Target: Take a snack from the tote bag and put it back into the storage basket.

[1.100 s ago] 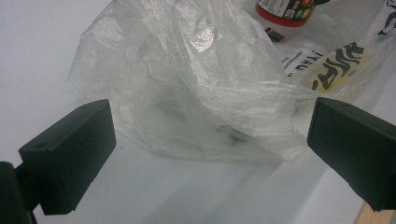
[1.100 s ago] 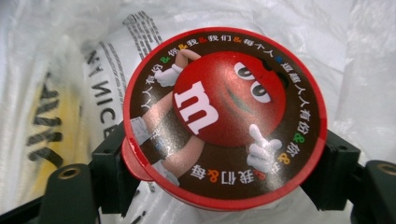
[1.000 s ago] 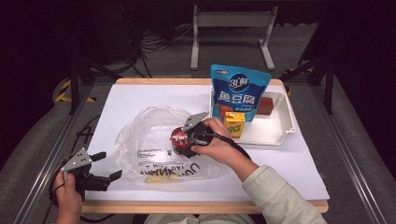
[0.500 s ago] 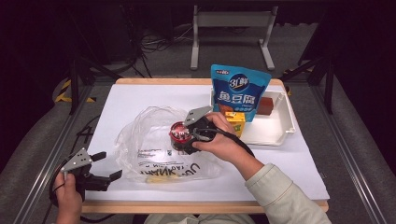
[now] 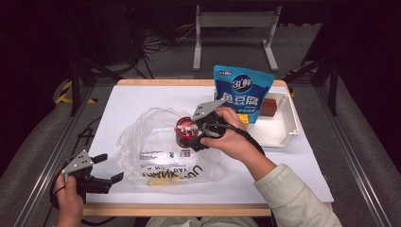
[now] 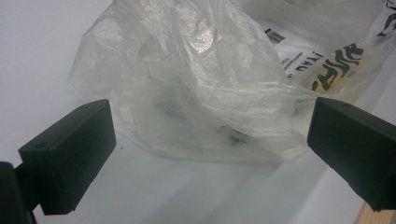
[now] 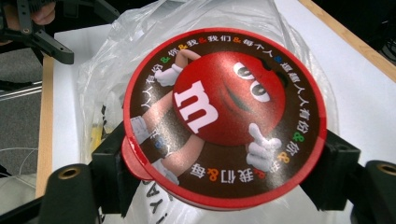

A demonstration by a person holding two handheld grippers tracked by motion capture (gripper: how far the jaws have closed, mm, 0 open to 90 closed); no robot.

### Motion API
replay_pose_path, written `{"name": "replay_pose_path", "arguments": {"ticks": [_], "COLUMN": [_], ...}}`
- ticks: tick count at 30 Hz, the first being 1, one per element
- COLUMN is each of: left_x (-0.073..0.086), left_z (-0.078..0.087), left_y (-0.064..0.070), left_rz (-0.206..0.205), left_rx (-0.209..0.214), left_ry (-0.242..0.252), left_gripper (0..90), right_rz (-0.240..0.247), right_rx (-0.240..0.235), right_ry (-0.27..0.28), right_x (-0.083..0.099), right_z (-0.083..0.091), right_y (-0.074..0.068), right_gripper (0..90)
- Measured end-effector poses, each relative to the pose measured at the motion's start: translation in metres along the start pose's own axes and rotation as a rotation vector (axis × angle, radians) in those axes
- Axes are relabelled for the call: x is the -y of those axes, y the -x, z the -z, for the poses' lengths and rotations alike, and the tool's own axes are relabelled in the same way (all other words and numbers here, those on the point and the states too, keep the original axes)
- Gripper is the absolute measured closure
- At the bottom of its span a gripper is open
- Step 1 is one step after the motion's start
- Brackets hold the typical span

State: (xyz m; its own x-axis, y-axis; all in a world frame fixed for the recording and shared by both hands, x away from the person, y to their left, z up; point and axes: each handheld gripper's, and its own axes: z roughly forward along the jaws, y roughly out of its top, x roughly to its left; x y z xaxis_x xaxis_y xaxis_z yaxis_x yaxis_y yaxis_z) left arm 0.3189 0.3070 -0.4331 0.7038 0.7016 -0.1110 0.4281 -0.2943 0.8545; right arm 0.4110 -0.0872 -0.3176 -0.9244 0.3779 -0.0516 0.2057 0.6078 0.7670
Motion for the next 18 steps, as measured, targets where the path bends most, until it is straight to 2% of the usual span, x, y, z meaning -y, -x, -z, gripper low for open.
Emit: {"name": "replay_pose_path", "arguments": {"ticks": [7, 18], "left_x": [0.000, 0.000], "left_z": [0.001, 0.000], "left_y": [0.000, 0.000], "left_rz": [-0.001, 0.000], "left_rx": [0.001, -0.001], "left_ry": [-0.002, 0.002], "left_gripper": [1.5, 1.5], "right_rz": [-0.011, -0.048], "right_rx": [0.019, 0.085], "right_ry": [0.003, -0.015], "right_x": [0.001, 0.018], "right_z": [0.016, 0.051], "right_y": [0.006, 0.022], "right_gripper": [25.8, 25.8]}}
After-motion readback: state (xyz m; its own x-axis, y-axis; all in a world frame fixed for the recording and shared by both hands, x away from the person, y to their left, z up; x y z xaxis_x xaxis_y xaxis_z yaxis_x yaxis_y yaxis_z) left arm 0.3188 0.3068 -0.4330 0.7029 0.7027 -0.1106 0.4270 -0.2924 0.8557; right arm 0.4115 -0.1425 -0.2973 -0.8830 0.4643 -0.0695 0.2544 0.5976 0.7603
